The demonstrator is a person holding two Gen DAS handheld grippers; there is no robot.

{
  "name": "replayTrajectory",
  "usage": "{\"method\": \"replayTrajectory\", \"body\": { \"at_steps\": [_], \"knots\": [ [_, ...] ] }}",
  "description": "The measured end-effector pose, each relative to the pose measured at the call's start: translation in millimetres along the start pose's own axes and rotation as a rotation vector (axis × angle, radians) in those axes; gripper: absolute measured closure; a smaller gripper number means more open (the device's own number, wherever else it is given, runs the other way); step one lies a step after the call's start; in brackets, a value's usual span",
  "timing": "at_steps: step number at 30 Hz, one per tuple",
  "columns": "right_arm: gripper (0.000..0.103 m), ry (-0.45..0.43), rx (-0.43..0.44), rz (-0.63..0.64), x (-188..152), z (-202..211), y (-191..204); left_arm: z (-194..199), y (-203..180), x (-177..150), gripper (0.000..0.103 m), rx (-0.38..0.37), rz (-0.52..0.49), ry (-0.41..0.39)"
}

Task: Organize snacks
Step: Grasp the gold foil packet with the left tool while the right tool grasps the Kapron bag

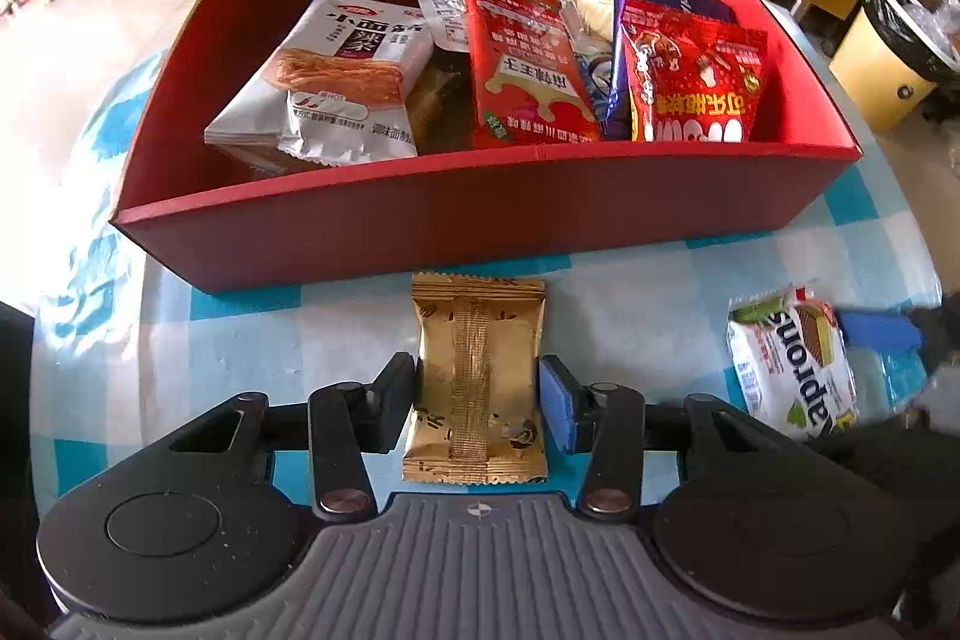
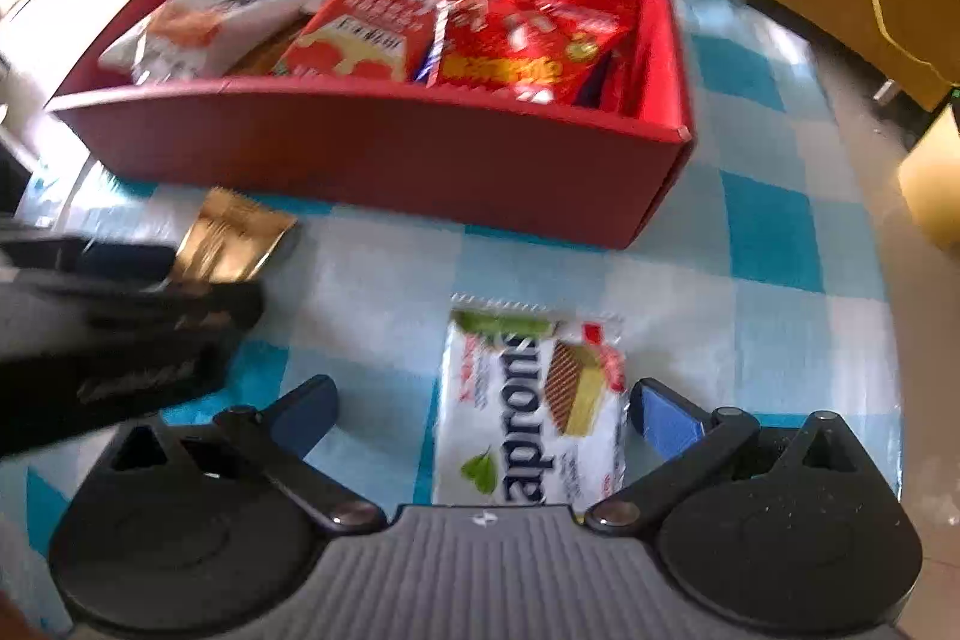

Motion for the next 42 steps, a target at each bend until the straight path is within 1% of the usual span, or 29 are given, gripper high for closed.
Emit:
{"method": "replayTrajectory", "body": {
  "at_steps": [1,3,5,6,7,8,9,10,12,14,16,19,21,25,31,38,42],
  "knots": [
    [0.001,-0.012,-0.002,0.003,0.8,-0.8,-0.6,-0.8,1.6,-0.1,0.049,-0.006,0.007,0.005],
    [0.001,0.001,-0.003,-0.009,2.6,-1.3,-1.2,-3.1,1.1,3.7,0.047,-0.012,0.013,0.005],
    [0.001,0.003,-0.005,-0.006,1.1,-0.5,-2.1,-5.1,-3.2,3.0,0.041,-0.018,-0.011,0.007],
    [0.003,0.003,-0.010,-0.010,-0.2,0.3,-2.0,-3.8,-0.1,1.6,0.039,-0.027,-0.017,0.009],
    [0.005,-0.001,-0.013,-0.009,-1.6,1.6,-2.1,-4.8,0.1,1.4,0.034,-0.037,-0.025,0.010],
    [0.010,-0.007,-0.019,-0.005,-3.4,4.8,-1.1,-6.4,-2.8,1.4,0.031,-0.037,-0.032,0.011],
    [0.017,-0.014,-0.019,-0.006,-5.3,8.2,-1.0,-7.6,-5.5,1.1,0.030,-0.038,-0.035,0.012],
    [0.021,-0.018,-0.013,-0.007,-6.4,11.7,-1.5,-8.2,-5.7,1.1,0.029,-0.038,-0.035,0.012],
    [0.040,-0.027,-0.005,0.007,-7.4,18.7,2.3,-7.1,-8.1,-1.0,0.030,-0.031,-0.039,0.010],
    [0.049,-0.031,-0.010,0.016,-7.9,22.7,5.0,-4.2,-6.5,-2.5,0.044,-0.022,-0.044,0.006],
    [0.049,-0.028,-0.008,0.010,-7.9,22.6,6.0,0.8,-3.4,-6.2,0.053,-0.029,-0.052,0.009],
    [0.049,-0.028,-0.007,-0.007,-9.0,24.7,2.3,5.5,4.0,-11.7,0.056,-0.038,-0.032,0.018],
    [0.049,-0.042,-0.014,-0.019,-10.5,31.1,-1.0,7.0,8.8,-14.0,0.056,-0.037,-0.018,0.020],
    [0.049,-0.069,-0.013,-0.044,-11.8,45.8,-3.3,12.0,12.1,-17.3,0.056,-0.058,0.003,0.024],
    [0.049,-0.098,-0.001,-0.047,-11.8,59.6,2.7,32.7,8.9,-20.2,0.056,-0.079,-0.009,-0.019],
    [0.049,-0.125,-0.022,-0.043,-12.5,70.5,4.0,49.3,6.1,-22.1,0.056,-0.081,-0.026,-0.064],
    [0.049,-0.148,-0.044,-0.040,-9.8,78.7,4.6,55.7,6.6,-16.9,0.056,-0.081,-0.026,-0.083]
  ]
}}
Point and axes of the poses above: each gripper's, at about its wrist camera, not at the fingertips, and z roughly against the way its jaws point, y to its left, x to its top, the point moved 6 cm from there along -z, roughly the way its jaws point, and after that the axes turned 1 degree about z, right-handed, at the moved point
